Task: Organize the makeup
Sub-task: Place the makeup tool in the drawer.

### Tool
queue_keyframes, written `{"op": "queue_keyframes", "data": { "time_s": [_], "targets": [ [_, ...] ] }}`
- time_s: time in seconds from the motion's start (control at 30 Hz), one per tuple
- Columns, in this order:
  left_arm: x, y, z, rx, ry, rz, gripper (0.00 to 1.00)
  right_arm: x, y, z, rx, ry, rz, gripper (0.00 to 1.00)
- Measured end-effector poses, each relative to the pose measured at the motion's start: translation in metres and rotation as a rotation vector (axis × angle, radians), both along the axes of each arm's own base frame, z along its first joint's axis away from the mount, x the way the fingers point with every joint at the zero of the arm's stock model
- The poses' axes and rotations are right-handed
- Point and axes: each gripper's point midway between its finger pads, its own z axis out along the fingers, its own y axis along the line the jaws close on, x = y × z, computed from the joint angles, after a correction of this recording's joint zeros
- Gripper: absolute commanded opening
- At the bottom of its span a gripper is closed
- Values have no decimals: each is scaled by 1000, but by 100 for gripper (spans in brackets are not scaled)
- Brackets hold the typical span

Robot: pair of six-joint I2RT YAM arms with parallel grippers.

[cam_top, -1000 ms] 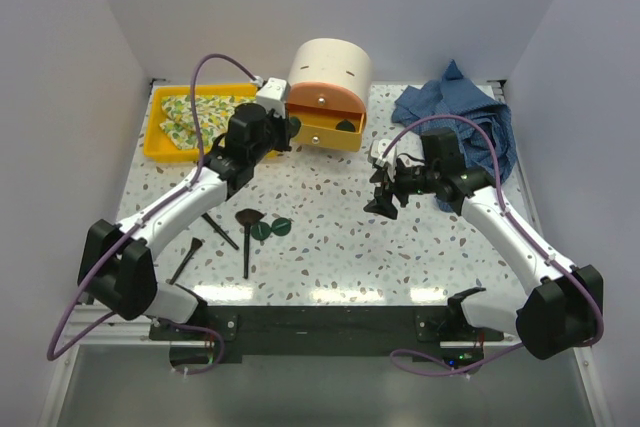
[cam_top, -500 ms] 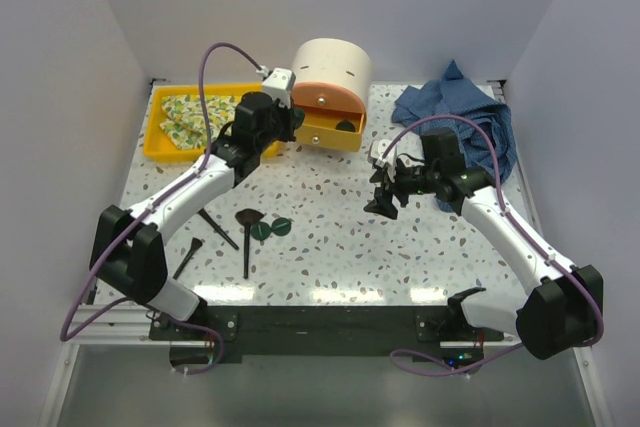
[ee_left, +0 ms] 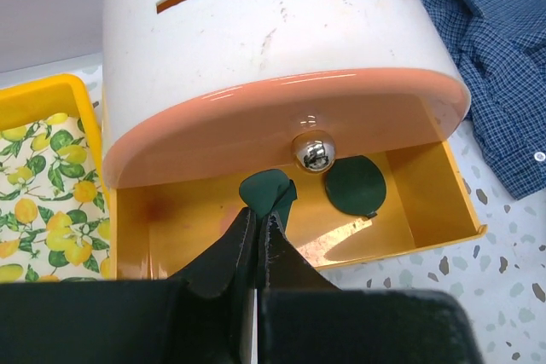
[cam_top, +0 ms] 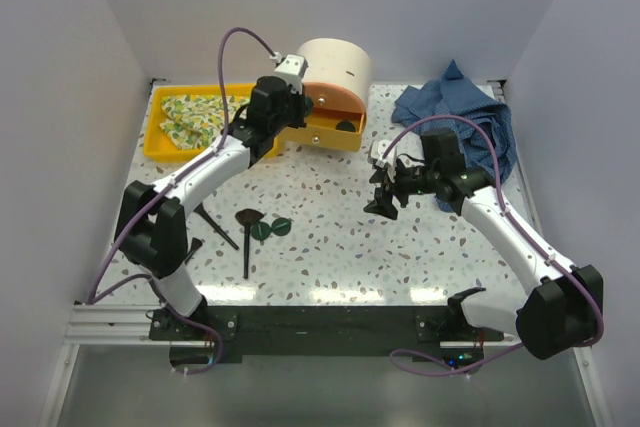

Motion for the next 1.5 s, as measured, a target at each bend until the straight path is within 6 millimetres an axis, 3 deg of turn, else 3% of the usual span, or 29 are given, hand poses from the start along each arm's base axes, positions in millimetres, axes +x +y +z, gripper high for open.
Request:
{"op": "queue_keyframes", "data": {
  "time_s": [0.1,0.13,0.2,0.33,0.43,0.7,0.83,1.03,1.13,1.27,1.5],
  "targets": [
    [3,-1,-9,11,17,5,0,0,0,0,0,0,0,76],
    [3,0,-13,17,24,9,12,0,0,0,0,0,0,76],
    [5,1,-20,29,36,18,17,0,0,0,0,1,1,76],
    [8,3,-38,59,67,32,43,-1,1,1,7,3,7,76],
    [9,5,-48,76,91,39,55,-2,1,1,7,3,8,76],
    [9,9,-44,76,88,50,60,-2,1,1,8,4,10,76],
    [2,12,-22,60,60,49,68,-2,1,1,8,5,10,76],
    [-25,27,37,9,-43,48,82,-2,1,1,6,0,14,76],
    [-43,38,56,-8,-79,48,88,-2,1,0,5,-3,17,76],
    [-74,56,63,-7,-92,47,92,-2,1,-2,0,-7,26,76],
    [-133,99,41,84,-79,65,97,-6,20,-20,-89,47,111,77]
  ]
}}
